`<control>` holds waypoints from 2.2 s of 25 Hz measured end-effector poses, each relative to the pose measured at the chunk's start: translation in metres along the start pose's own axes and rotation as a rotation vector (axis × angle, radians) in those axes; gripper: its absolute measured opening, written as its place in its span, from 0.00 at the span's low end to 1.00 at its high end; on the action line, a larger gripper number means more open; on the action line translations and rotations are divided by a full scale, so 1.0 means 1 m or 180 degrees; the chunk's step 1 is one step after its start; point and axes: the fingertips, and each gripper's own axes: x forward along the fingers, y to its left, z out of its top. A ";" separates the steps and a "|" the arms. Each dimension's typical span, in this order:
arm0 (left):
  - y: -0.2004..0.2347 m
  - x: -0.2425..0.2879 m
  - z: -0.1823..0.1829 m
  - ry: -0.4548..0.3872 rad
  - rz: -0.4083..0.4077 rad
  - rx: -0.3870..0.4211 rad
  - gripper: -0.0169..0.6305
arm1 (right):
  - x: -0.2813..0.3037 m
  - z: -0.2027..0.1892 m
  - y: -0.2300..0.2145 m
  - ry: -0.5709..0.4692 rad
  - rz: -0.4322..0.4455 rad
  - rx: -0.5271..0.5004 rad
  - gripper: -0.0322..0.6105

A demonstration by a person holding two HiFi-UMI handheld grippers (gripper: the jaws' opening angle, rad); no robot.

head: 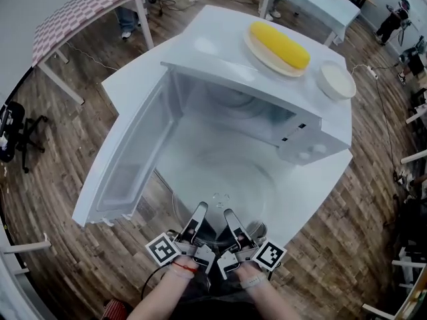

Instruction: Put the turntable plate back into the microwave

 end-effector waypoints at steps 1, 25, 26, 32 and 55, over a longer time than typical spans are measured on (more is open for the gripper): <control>0.002 0.001 0.001 -0.0004 -0.0001 0.0000 0.10 | 0.002 0.001 -0.002 -0.0002 0.0002 0.0009 0.11; -0.003 0.061 0.025 0.0160 0.0064 0.0127 0.10 | 0.047 0.040 0.001 -0.0129 0.0087 0.0109 0.11; -0.004 0.066 0.026 0.0169 0.0063 0.0133 0.10 | 0.050 0.042 0.002 -0.0135 0.0085 0.0108 0.11; -0.006 0.087 0.032 0.0222 0.0024 0.0175 0.10 | 0.065 0.058 0.005 -0.0192 0.0136 0.0076 0.11; 0.002 0.133 0.055 0.0131 -0.0018 0.0149 0.10 | 0.107 0.091 -0.003 -0.0256 0.0115 0.0111 0.11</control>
